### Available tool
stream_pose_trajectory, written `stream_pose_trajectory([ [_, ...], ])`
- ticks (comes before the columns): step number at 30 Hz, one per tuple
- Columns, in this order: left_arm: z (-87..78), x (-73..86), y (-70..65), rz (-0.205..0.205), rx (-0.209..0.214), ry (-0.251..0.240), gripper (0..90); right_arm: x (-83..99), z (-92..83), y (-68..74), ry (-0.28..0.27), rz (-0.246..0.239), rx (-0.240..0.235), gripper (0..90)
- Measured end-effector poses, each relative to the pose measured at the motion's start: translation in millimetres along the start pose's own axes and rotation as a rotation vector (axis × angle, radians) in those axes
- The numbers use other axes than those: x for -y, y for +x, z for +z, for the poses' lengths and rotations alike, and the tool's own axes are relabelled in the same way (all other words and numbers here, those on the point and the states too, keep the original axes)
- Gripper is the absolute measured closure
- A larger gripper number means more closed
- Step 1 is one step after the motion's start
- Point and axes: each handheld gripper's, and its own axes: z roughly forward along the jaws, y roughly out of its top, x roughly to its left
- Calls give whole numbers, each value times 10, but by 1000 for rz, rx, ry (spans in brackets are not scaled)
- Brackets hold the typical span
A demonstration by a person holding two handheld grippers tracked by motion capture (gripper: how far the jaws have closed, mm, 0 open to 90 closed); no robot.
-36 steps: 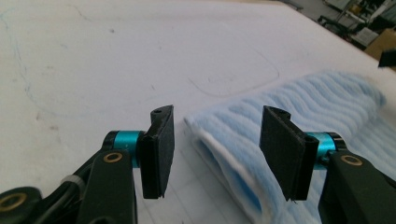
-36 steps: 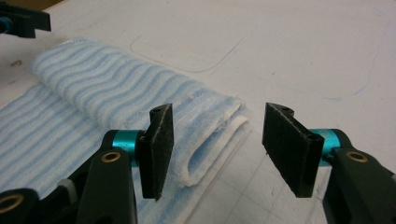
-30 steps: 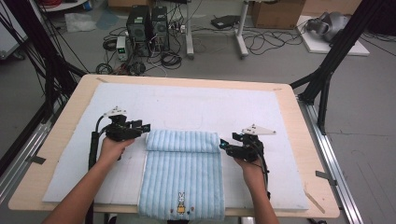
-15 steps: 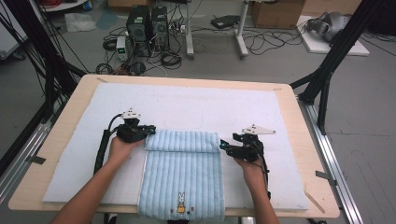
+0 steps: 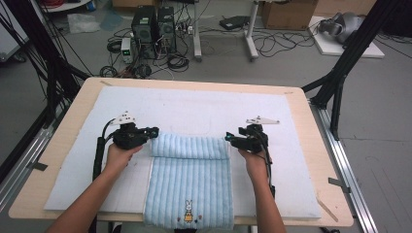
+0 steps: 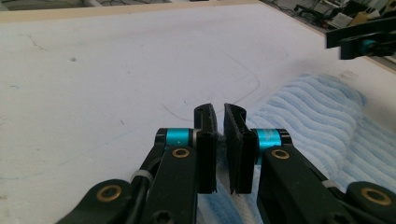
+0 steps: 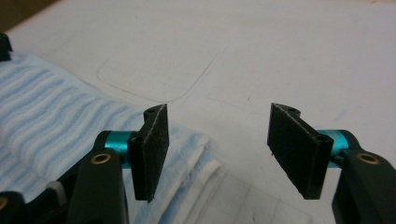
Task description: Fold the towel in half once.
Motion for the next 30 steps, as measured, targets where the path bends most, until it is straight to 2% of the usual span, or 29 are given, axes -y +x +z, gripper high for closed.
stream_pose_trajectory([
  [3, 11, 19, -6, -3, 10, 8, 830, -59, 188, 33, 80, -5, -12, 407],
  [5, 16, 29, -4, -7, 16, 11, 830, -74, 303, 55, 127, -11, -14, 459],
  [8, 19, 45, -4, -7, 16, 26, 830, -57, 434, 86, 196, -36, -38, 627],
  [10, 15, 59, -11, -5, 17, 30, 830, -45, 462, 106, 209, -67, -70, 757],
  [11, 12, 64, -12, -8, 15, 33, 830, -52, 444, 124, 200, -91, -66, 800],
  [14, 4, 68, -14, -11, 14, 41, 830, -60, 378, 150, 155, -141, -44, 820],
  [19, -50, 66, -54, -5, 15, 40, 830, -82, 225, 175, 95, -163, -23, 819],
  [20, -58, 67, -57, -3, 15, 38, 830, -98, 174, 186, 70, -169, -22, 819],
  [23, -94, 66, -83, 5, 16, 27, 830, -114, 87, 210, 42, -178, -29, 818],
  [26, -135, 53, -123, 14, 34, 8, 830, -84, -28, 262, 3, -203, -14, 817],
  [30, -197, 31, -198, 41, 54, -9, 830, -19, -172, 287, -38, -217, -18, 817],
])
